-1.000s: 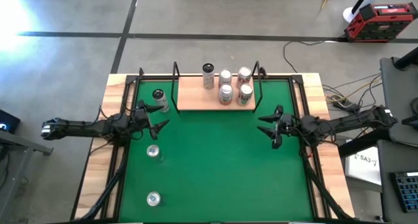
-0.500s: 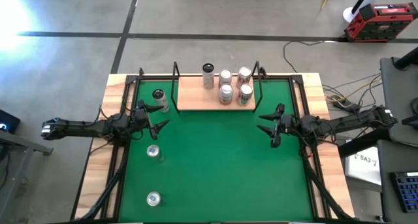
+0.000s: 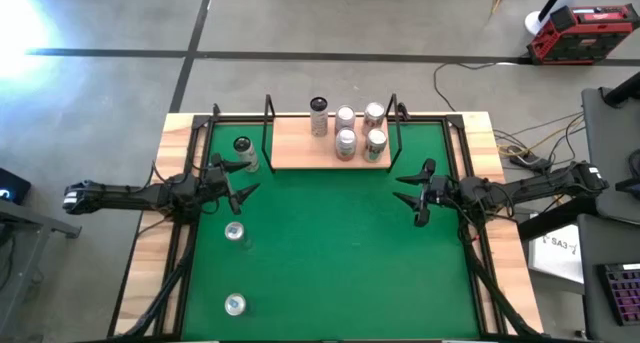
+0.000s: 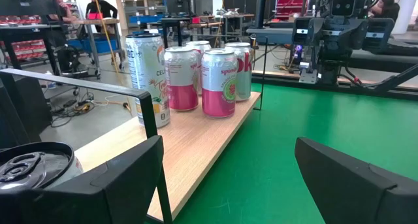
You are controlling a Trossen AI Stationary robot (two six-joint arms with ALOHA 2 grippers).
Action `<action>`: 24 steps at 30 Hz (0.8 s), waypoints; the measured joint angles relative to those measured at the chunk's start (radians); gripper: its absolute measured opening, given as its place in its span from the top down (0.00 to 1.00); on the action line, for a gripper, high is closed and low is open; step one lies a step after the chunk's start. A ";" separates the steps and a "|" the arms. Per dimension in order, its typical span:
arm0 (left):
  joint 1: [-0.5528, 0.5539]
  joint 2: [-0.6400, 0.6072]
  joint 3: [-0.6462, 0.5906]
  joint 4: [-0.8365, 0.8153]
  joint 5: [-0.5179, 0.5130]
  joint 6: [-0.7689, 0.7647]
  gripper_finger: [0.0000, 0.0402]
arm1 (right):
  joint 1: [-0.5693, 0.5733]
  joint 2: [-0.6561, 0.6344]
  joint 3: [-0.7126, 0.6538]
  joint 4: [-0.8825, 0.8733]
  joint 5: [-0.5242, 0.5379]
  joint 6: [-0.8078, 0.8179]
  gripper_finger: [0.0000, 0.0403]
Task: Place canned beverage on shelf
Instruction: Put the black and white soda can on the shelf aligned with the other black and white soda can
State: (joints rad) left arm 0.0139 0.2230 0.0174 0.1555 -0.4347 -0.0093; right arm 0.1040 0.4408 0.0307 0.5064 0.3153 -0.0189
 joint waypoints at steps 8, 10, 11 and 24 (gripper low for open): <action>0.000 0.000 0.000 0.000 0.000 0.000 0.17 | 0.000 0.000 0.000 0.000 0.000 0.000 0.52; 0.000 -0.002 0.000 0.000 0.000 0.000 0.17 | 0.000 0.000 0.000 0.000 0.000 0.000 0.52; 0.000 -0.002 0.000 0.001 0.000 0.000 0.17 | 0.000 0.000 0.000 0.000 0.000 0.000 0.52; 0.001 0.002 0.001 0.065 -0.003 -0.047 0.17 | 0.000 0.000 0.001 -0.001 0.000 0.000 0.52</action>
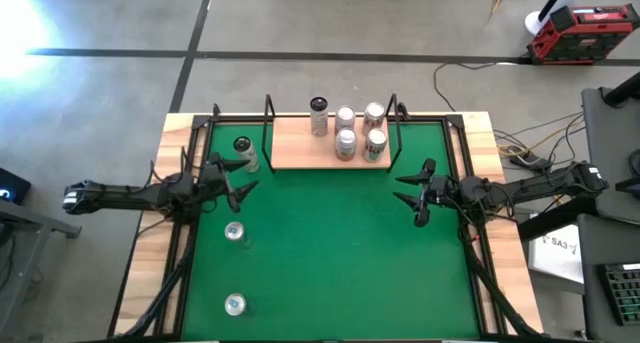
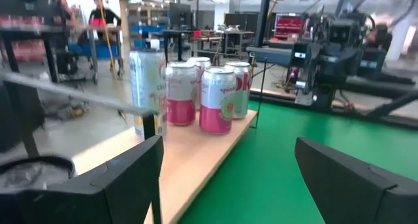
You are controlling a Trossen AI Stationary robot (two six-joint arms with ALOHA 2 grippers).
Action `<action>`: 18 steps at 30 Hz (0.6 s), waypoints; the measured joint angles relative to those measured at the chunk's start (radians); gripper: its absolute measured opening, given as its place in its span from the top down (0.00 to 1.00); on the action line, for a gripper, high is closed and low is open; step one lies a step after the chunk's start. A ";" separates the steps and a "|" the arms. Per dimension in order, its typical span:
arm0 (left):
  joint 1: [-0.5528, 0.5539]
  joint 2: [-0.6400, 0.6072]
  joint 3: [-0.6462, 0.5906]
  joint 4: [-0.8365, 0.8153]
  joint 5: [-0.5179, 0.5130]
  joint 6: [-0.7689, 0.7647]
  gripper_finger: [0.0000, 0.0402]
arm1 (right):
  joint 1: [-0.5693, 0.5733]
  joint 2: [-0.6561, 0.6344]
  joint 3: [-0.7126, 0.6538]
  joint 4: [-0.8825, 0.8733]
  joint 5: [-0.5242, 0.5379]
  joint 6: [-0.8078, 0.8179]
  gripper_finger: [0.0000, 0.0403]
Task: Place canned beverage on shelf
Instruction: Put the black and white soda can on the shelf aligned with the other black and white soda can
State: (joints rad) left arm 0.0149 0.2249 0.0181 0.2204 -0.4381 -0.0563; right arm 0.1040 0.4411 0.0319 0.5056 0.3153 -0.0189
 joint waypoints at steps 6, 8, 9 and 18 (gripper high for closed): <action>0.000 0.012 0.000 0.017 -0.015 -0.061 0.17 | 0.000 0.000 0.000 0.000 0.000 0.000 0.52; -0.001 0.010 0.002 0.025 -0.008 -0.034 0.17 | 0.000 0.000 0.000 0.000 0.000 0.000 0.52; -0.001 0.010 0.011 0.022 0.002 -0.034 0.17 | 0.000 0.000 0.000 0.000 0.000 0.000 0.52; -0.002 0.131 0.268 -0.251 -0.070 -0.222 0.17 | 0.000 0.000 0.000 0.000 0.000 0.000 0.52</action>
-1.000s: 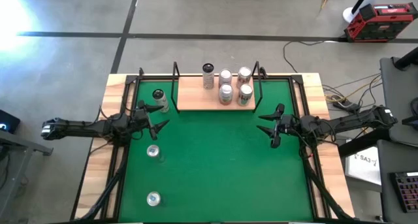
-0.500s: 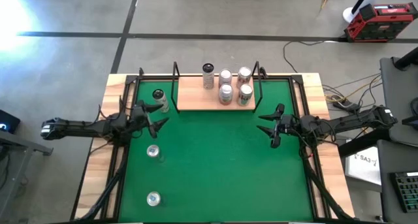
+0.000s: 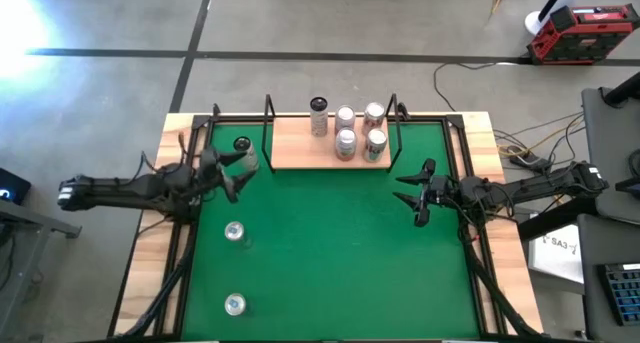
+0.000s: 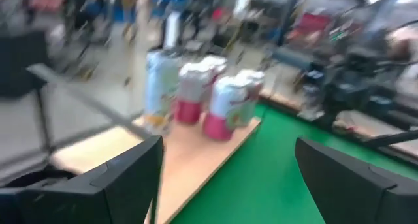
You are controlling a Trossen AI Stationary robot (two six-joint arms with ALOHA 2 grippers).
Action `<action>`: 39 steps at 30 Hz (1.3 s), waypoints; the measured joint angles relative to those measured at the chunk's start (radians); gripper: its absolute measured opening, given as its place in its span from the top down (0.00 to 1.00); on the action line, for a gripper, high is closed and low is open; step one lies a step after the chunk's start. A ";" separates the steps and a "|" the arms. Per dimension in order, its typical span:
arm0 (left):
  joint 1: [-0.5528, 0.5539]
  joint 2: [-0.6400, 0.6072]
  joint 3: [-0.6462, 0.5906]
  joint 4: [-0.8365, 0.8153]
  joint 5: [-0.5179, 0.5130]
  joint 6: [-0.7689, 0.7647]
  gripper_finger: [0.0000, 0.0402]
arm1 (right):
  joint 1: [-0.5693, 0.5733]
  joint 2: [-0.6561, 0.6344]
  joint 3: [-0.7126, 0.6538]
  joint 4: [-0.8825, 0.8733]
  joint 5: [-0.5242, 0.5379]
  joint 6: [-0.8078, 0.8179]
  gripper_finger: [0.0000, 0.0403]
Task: Place canned beverage on shelf
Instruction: Put the black and white soda can on the shelf aligned with the other black and white soda can
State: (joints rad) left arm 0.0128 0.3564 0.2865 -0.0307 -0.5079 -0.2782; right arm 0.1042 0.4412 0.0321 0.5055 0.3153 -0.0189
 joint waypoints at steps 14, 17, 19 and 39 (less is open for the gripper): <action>0.039 0.614 0.766 -1.101 -0.138 -1.046 0.17 | 0.000 0.000 0.000 0.000 0.000 0.000 0.52; 0.061 0.720 0.903 -1.275 -0.069 -1.259 0.17 | 0.000 0.000 0.000 0.000 0.000 0.000 0.52; 0.083 0.779 0.987 -1.364 -0.009 -1.335 0.17 | 0.000 0.000 0.000 0.000 0.000 0.000 0.52; 0.701 1.012 1.144 -1.406 0.506 -1.174 0.17 | 0.000 0.000 0.000 0.000 0.000 0.000 0.52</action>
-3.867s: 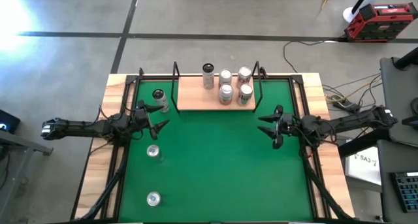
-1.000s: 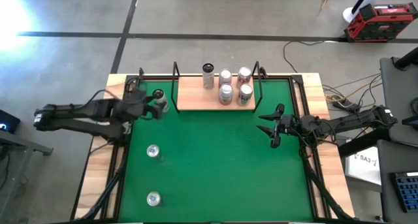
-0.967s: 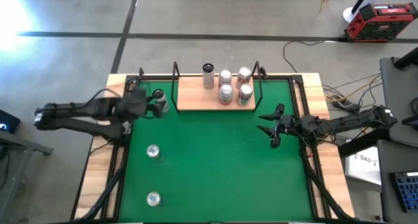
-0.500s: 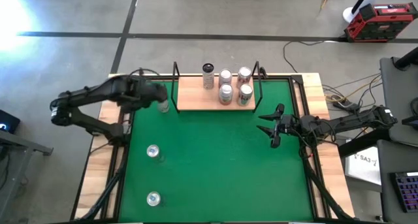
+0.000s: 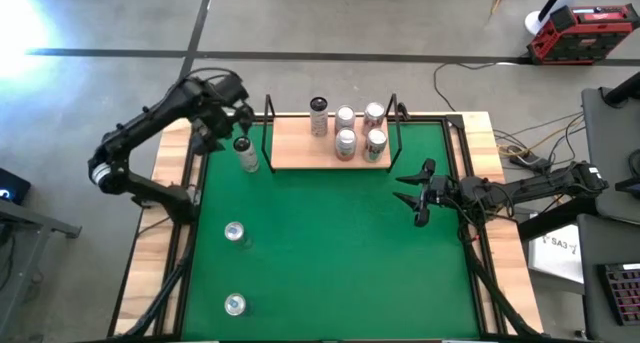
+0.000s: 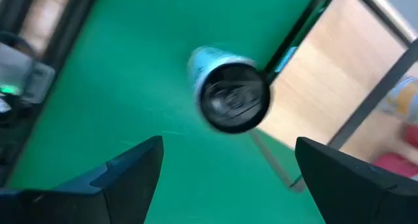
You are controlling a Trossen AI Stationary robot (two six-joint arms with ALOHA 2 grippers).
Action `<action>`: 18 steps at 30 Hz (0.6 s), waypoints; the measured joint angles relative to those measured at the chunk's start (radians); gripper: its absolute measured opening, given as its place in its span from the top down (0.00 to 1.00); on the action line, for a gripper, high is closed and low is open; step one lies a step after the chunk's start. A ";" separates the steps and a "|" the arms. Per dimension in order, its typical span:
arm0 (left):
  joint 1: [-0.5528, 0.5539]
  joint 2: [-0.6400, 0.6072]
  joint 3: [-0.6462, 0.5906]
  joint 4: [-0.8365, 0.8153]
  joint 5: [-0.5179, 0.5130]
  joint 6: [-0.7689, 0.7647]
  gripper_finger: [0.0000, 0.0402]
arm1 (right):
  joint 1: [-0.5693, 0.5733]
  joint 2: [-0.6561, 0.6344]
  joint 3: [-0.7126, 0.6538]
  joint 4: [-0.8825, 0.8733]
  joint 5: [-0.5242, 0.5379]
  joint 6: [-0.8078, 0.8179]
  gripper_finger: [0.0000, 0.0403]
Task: Place canned beverage on shelf
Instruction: Put the black and white soda can on the shelf aligned with the other black and white soda can
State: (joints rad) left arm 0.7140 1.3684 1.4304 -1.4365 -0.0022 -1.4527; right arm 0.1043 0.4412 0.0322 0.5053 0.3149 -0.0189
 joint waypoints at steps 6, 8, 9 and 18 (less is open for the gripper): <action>0.051 0.053 -0.002 0.026 0.031 -0.064 0.17 | 0.000 0.000 0.000 0.000 0.000 0.000 0.52; 0.051 0.076 -0.003 0.026 0.032 -0.110 0.17 | 0.000 0.000 0.000 0.000 0.000 0.000 0.52; 0.051 0.088 -0.004 0.027 0.038 -0.127 0.17 | 0.000 0.000 0.000 0.000 0.000 0.000 0.52; 0.050 0.164 -0.004 0.027 0.082 -0.222 0.17 | 0.000 0.000 0.000 0.000 0.000 0.000 0.52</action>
State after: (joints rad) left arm 0.7643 1.5325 1.4265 -1.4097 0.0801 -1.6749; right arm 0.1043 0.4412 0.0322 0.5051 0.3149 -0.0188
